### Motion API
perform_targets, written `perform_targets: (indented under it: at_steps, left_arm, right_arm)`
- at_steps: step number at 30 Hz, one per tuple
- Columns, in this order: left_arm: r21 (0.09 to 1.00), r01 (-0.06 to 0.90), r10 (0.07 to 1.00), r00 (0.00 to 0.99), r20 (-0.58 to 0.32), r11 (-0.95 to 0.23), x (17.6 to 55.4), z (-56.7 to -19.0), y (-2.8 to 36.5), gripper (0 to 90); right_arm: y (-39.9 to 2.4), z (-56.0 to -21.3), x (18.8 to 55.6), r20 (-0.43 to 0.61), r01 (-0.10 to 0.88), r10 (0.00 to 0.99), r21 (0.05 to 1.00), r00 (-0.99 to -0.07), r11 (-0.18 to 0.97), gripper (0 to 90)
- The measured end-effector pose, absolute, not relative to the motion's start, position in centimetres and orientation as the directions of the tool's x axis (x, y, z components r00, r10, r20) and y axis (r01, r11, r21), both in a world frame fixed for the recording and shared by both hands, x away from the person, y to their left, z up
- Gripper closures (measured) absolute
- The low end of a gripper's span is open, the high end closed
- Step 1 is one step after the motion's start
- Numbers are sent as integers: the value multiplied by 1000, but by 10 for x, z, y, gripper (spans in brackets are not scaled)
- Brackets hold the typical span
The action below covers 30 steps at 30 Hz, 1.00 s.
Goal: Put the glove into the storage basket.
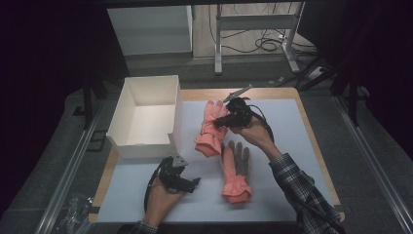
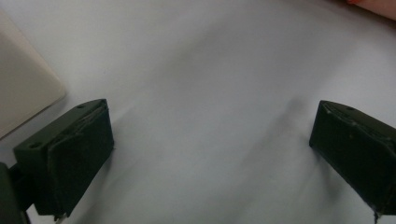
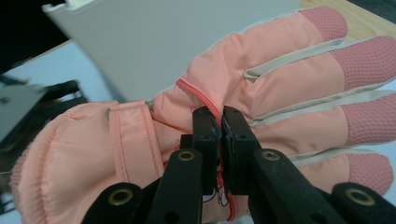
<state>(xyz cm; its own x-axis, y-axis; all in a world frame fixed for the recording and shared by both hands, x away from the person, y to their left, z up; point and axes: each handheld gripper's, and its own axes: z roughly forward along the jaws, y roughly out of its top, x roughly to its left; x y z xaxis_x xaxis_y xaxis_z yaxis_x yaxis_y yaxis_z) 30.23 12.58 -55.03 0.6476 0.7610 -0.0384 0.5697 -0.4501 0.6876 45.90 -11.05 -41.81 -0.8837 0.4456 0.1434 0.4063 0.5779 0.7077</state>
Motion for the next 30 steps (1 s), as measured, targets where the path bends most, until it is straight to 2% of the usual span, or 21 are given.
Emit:
perform_targets:
  at_steps: [16,30]
  left_arm:
    - [686,570,761,647,-37,-451,302,-550,126,0]
    - [687,571,763,646,-38,-450,302,-550,126,0]
  right_arm:
    - [-153,-403,403,145,364,383,715,-912,596,847]
    - [-192,-421,360,157,353,345,687,-925,635,847]
